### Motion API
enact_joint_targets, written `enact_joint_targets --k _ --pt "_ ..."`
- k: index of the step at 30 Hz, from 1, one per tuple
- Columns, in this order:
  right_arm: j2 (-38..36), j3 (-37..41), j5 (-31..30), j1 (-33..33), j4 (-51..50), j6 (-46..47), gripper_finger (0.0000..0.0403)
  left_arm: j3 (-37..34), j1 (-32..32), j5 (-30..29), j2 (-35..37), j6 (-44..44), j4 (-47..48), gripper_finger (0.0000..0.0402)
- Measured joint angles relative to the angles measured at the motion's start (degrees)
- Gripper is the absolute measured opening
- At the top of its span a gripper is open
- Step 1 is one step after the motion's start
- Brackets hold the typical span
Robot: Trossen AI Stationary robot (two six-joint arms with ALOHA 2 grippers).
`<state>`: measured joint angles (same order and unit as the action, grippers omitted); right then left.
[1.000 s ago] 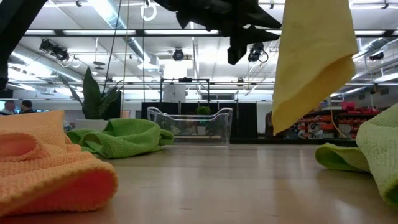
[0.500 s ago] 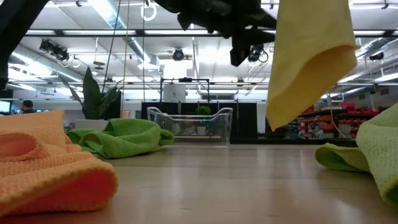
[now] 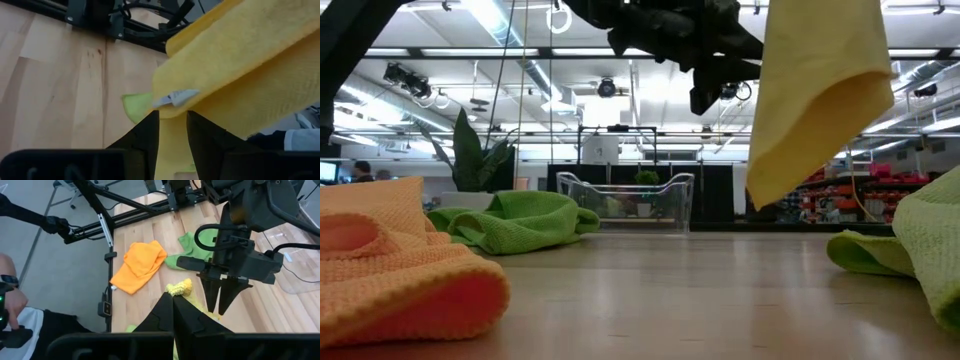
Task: Fold microfiber towels
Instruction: Fold the yellow towel
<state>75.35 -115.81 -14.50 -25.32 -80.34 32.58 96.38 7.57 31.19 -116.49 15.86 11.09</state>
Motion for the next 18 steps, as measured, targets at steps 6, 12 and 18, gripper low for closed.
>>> enact_joint_targets --k 6,12,18 --pt "0.0 0.0 0.0 0.0 0.0 -0.7 0.0000 0.0 -0.6 1.1 0.0 0.0 -0.6 0.0108" --pt "0.0 0.0 0.0 0.0 1.4 -1.3 0.0000 -0.1 -0.7 1.2 -0.8 1.5 -1.8 0.0108" --pt "0.0 0.0 0.0 0.0 2.0 -1.2 0.0000 0.0 -0.5 0.9 -1.9 3.0 -4.5 0.0108"
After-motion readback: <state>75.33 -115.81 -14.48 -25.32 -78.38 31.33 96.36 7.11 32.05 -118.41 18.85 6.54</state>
